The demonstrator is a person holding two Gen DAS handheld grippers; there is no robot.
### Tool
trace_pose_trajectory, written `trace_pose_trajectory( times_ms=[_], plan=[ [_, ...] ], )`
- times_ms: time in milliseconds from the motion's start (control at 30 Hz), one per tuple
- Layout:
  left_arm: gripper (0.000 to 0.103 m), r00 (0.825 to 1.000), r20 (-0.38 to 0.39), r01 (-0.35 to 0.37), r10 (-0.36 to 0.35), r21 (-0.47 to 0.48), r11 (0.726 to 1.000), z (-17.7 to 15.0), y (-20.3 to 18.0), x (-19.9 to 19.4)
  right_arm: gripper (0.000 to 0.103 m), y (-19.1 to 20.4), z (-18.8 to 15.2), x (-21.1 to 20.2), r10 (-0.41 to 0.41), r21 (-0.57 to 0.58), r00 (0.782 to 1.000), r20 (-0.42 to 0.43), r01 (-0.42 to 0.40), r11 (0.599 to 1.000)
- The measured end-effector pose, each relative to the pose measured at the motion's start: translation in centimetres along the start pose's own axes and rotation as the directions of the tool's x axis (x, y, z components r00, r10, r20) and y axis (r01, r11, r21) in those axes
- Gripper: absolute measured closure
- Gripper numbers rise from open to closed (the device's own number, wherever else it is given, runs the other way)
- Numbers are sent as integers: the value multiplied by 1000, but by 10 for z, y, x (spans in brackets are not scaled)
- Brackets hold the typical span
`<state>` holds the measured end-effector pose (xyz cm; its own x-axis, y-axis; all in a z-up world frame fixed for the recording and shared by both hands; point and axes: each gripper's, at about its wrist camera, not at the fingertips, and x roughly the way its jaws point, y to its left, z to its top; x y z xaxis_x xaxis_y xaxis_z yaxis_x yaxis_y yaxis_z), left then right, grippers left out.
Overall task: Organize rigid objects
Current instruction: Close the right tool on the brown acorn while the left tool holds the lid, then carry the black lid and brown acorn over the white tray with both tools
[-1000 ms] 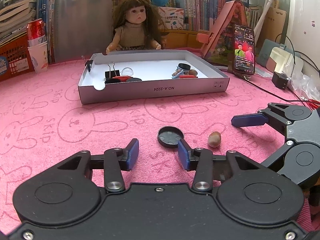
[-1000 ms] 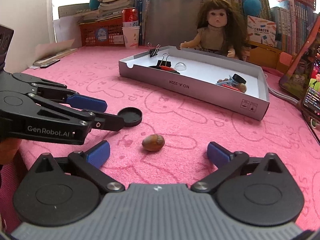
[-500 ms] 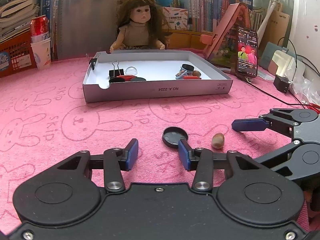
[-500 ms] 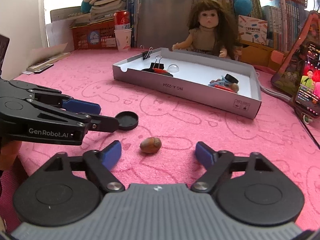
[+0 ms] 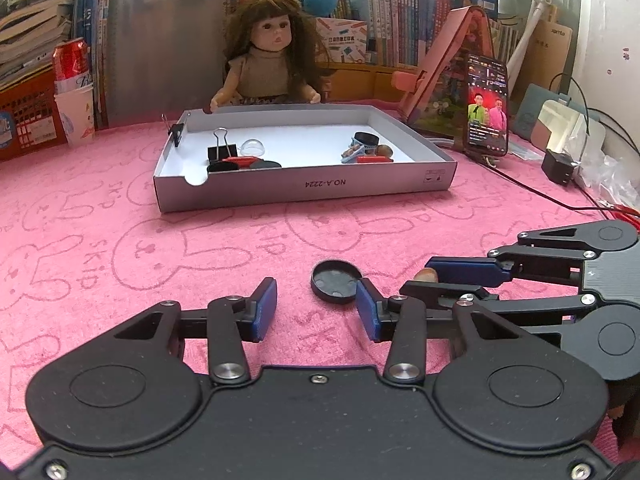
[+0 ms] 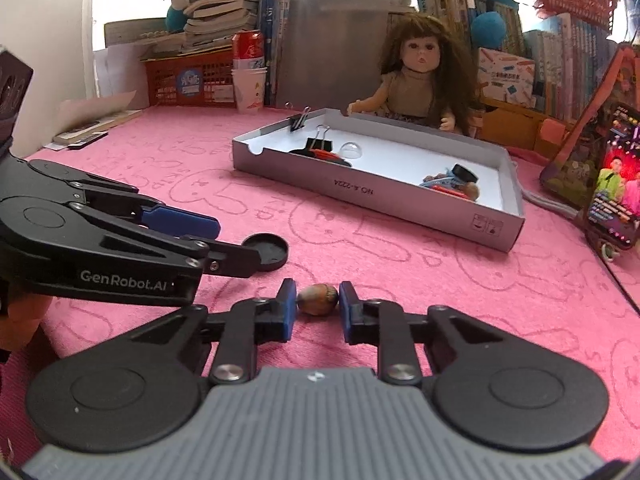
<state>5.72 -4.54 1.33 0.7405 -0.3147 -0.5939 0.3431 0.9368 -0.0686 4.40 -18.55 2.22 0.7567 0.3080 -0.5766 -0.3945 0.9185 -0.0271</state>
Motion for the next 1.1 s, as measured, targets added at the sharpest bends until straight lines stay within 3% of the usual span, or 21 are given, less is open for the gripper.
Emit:
trace_pose_trajectory(
  times_ms=[367, 667, 767, 933, 1100],
  plan=[
    [57, 1000, 2, -4, 4, 4, 1000, 5, -7, 13, 76, -6, 3, -3, -108, 20, 994, 32, 107, 994],
    [51, 999, 13, -33, 33, 35, 999, 4, -14, 21, 76, -13, 1, 1, -138, 50, 990, 12, 138, 989],
    [56, 999, 19, -51, 50, 42, 998, 3, -17, 22, 76, -14, 2, 3, -128, 67, 992, 6, 127, 990],
    [74, 997, 38, -70, 68, 51, 996, -1, -20, 20, 75, -5, 2, 6, -119, 47, 993, 13, 118, 992],
    [75, 998, 21, -61, 61, 3, 998, 1, -14, 17, 75, -5, 5, 6, -99, 74, 995, 22, 97, 993]
  ],
)
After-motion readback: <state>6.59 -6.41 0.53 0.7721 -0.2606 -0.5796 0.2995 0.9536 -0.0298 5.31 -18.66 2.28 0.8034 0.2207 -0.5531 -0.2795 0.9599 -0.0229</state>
